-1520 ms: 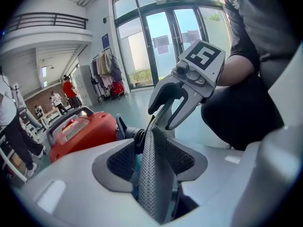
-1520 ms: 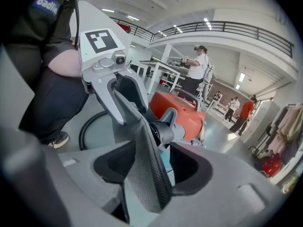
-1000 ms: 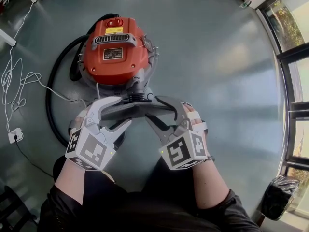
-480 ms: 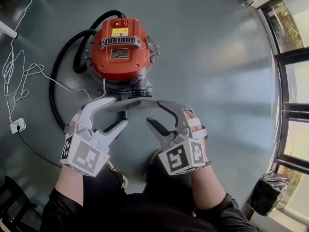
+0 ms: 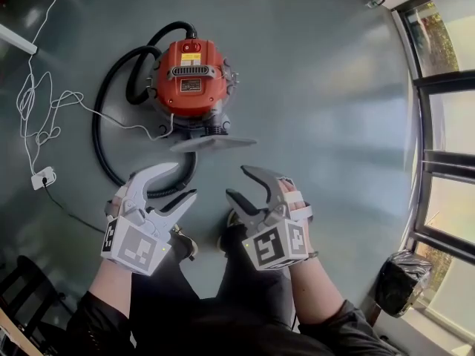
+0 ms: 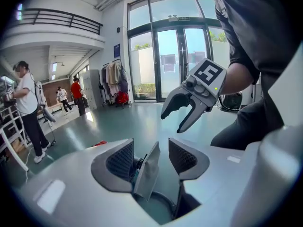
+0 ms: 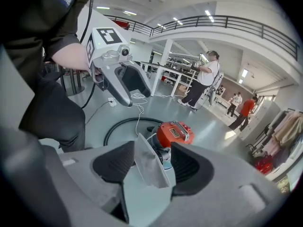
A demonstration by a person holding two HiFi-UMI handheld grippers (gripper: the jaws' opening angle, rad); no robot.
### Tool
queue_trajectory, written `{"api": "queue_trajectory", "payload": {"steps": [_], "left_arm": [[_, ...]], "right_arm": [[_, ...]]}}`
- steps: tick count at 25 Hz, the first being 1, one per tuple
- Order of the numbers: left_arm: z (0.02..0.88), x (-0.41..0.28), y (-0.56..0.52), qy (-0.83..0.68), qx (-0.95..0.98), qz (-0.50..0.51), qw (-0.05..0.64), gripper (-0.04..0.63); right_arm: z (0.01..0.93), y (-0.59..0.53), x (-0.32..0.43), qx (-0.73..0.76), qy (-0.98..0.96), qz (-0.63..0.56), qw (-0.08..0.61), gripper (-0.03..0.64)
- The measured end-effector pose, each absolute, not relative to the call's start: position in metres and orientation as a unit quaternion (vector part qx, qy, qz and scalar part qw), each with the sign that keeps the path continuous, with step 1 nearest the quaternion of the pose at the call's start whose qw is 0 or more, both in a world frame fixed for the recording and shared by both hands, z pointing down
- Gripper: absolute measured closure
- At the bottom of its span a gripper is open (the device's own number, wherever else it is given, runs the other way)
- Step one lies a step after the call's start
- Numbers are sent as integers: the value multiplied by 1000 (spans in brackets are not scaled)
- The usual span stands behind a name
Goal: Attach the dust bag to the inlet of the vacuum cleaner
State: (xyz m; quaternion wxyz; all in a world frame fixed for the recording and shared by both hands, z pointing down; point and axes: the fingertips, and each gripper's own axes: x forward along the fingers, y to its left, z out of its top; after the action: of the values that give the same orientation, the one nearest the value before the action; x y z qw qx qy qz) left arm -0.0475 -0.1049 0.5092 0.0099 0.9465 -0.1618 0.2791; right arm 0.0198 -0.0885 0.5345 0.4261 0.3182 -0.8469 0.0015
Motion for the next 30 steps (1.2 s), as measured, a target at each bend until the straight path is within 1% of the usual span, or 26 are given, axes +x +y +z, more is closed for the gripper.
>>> {"api": "queue_trajectory", "payload": {"steps": [8,16,20,24,30], "left_arm": [[394,-57,-64,-142,951,273,29,341],[286,-88,-29,-147,955,256,29,344],[253,-109,-9,-150,955,256,23,346],[232,-121,5,-166,951,260,13,347],[197,-107,37,-200,946,256,0,347]], "right_arm": [[431,-40,-3,291,-852,22,434,394],[324,-10,-29,302,-855,12,421,394],[282,3,-43,316,-855,8,411,394],[261,29,-55,302,-860,-6,411,394],[241,66,-53,264,-881,-31,391,394]]}}
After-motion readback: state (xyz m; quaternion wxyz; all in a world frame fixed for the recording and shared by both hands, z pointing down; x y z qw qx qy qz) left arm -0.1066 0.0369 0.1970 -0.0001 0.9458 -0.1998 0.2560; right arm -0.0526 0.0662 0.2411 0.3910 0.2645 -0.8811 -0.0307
